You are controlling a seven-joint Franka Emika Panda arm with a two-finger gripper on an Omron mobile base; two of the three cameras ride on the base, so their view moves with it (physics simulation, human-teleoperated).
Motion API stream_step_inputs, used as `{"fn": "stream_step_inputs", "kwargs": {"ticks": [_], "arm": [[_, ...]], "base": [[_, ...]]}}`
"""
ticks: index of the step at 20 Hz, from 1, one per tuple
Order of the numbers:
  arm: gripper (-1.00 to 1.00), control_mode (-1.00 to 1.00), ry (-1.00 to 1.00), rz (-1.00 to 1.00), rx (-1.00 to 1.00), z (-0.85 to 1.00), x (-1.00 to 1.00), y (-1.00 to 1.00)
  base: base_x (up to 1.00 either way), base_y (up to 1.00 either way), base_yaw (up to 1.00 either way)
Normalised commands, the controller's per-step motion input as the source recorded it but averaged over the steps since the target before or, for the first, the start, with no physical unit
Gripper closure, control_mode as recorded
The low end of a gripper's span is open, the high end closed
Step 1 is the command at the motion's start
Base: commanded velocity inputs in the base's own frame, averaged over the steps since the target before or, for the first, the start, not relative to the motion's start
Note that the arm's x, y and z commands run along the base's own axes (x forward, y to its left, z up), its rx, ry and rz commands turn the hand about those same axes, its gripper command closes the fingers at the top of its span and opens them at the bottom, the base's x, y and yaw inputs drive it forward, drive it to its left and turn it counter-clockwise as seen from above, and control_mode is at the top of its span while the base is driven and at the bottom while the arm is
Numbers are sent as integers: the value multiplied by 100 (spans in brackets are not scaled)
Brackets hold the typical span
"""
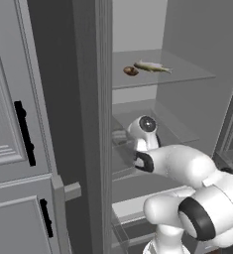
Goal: Place one mushroom and one fish in each tupperware on the nearby counter, to pack two identical lunches.
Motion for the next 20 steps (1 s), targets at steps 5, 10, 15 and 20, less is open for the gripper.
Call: {"fn": "stream_step_inputs", "kwargs": {"ticks": [5, 10, 15, 20], "arm": [[-100, -100, 1, 0, 0, -2, 52, 3], [-100, -100, 5, 0, 0, -17, 58, 8], [-100, -100, 10, 0, 0, -15, 66, 18], [-100, -100, 11, 0, 0, -24, 58, 22]], "base": [[0, 0, 0], [0, 0, 0], [0, 0, 0], [0, 0, 0]]}}
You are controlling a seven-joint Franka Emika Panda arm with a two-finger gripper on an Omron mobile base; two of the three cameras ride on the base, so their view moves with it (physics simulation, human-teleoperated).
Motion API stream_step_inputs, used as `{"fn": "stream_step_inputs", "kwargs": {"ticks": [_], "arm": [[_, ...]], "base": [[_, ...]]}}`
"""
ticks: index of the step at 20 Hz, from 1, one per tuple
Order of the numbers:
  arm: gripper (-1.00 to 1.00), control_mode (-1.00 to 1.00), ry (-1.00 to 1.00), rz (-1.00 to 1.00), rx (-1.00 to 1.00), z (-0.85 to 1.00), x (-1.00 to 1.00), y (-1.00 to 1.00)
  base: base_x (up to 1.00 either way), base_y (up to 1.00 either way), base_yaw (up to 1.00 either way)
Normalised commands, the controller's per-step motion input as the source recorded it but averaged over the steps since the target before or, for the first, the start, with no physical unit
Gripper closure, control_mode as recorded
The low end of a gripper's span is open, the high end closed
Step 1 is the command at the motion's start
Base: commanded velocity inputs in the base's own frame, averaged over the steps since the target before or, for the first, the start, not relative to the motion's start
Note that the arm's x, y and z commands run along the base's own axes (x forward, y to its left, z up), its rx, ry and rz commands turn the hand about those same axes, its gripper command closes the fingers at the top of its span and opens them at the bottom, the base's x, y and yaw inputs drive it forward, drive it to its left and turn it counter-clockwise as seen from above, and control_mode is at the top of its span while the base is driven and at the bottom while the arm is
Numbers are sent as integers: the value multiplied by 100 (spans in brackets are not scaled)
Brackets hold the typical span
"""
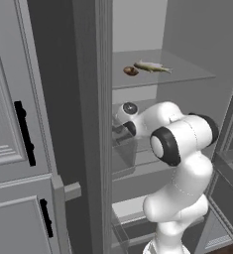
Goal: Place one mushroom and one fish in each tupperware on the nearby counter, to pack two identical lunches.
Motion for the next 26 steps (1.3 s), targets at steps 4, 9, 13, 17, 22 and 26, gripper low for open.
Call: {"fn": "stream_step_inputs", "kwargs": {"ticks": [4, 9, 13, 17, 22, 26], "arm": [[100, -100, 13, 0, 0, -39, 35, 26], [100, -100, 9, -11, -3, -74, -52, -3], [100, -100, 0, -18, -2, -67, -76, -16], [100, -100, -18, -16, -2, -11, -97, 0], [100, -100, -25, -5, 0, 13, -100, -14], [100, -100, -11, -1, 7, 91, -100, -53]], "base": [[0, 0, 0], [0, 0, 0], [0, 0, 0], [0, 0, 0], [0, 0, 0], [0, 0, 0]]}}
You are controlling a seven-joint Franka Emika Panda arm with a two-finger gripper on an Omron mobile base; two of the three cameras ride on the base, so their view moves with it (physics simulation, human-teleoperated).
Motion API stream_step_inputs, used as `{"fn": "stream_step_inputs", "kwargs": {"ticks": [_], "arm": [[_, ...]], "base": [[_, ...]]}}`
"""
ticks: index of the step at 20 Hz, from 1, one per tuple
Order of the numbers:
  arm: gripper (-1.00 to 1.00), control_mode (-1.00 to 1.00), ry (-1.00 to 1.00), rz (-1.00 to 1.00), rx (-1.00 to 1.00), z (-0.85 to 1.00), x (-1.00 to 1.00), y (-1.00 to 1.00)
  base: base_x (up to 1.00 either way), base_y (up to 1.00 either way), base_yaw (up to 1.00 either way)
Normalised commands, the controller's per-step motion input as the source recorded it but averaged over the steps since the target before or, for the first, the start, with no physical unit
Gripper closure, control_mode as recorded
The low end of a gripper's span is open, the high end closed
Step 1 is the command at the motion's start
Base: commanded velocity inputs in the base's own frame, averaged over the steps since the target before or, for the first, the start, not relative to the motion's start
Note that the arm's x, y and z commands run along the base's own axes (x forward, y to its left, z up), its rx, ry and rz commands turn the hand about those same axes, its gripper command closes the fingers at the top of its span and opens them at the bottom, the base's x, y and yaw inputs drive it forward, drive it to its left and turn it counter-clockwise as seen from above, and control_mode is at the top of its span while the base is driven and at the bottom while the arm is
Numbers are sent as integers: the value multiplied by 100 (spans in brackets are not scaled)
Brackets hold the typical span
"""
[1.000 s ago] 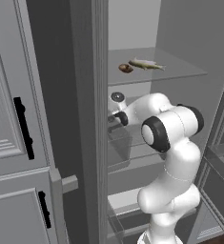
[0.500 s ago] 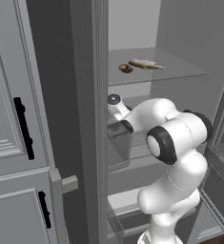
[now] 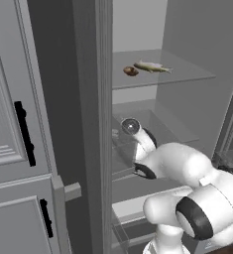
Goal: Place one mushroom and one fish in each tupperware on the nearby counter, to pack two identical lunches.
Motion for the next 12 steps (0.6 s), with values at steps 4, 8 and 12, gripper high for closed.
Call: {"fn": "stream_step_inputs", "kwargs": {"ticks": [4, 8, 12], "arm": [[100, -100, -1, 0, 4, 100, -100, -46], [100, -100, 15, 0, 1, 100, -100, -21], [100, -100, 5, 5, 0, 86, -100, -30]], "base": [[0, 0, 0], [0, 0, 0], [0, 0, 0]]}}
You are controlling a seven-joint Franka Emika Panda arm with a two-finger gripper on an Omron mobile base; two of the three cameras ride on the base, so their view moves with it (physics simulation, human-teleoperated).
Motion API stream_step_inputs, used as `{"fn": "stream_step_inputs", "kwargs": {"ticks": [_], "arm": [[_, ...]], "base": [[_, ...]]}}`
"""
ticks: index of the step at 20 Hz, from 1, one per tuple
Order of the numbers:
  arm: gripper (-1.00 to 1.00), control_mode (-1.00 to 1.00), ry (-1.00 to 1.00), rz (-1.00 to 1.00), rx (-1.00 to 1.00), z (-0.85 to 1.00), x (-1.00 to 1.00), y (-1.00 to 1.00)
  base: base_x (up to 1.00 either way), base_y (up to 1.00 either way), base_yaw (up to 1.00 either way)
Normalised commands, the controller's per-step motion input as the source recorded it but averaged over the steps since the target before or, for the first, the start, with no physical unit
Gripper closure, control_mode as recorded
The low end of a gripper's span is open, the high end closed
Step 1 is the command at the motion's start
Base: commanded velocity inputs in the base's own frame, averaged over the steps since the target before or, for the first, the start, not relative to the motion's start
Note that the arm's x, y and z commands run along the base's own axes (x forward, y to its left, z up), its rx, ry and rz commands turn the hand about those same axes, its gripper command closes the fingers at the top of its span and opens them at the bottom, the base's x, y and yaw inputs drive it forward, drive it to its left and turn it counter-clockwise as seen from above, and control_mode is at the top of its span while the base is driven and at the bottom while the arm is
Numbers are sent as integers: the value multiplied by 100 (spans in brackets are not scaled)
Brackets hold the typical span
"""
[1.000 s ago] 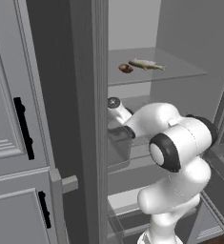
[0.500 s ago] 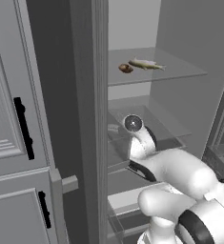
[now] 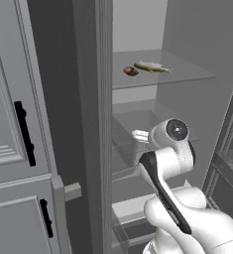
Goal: Place one mushroom and one fish in each tupperware on the nearby counter, to pack two identical lunches.
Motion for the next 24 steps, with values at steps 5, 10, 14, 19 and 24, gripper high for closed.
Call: {"fn": "stream_step_inputs", "kwargs": {"ticks": [5, 10, 14, 19, 24], "arm": [[100, -100, -1, 8, 0, 56, -99, -41], [100, -100, -5, 4, 0, 14, -100, -26], [100, 100, -9, 5, 0, -24, -75, -22], [100, 100, 0, 0, 0, 0, 0, 0], [100, 100, 0, 0, 0, 0, 0, 0]], "base": [[0, 0, 0], [0, 0, 0], [-25, -2, 2], [-100, 9, 13], [-100, 54, 28]]}}
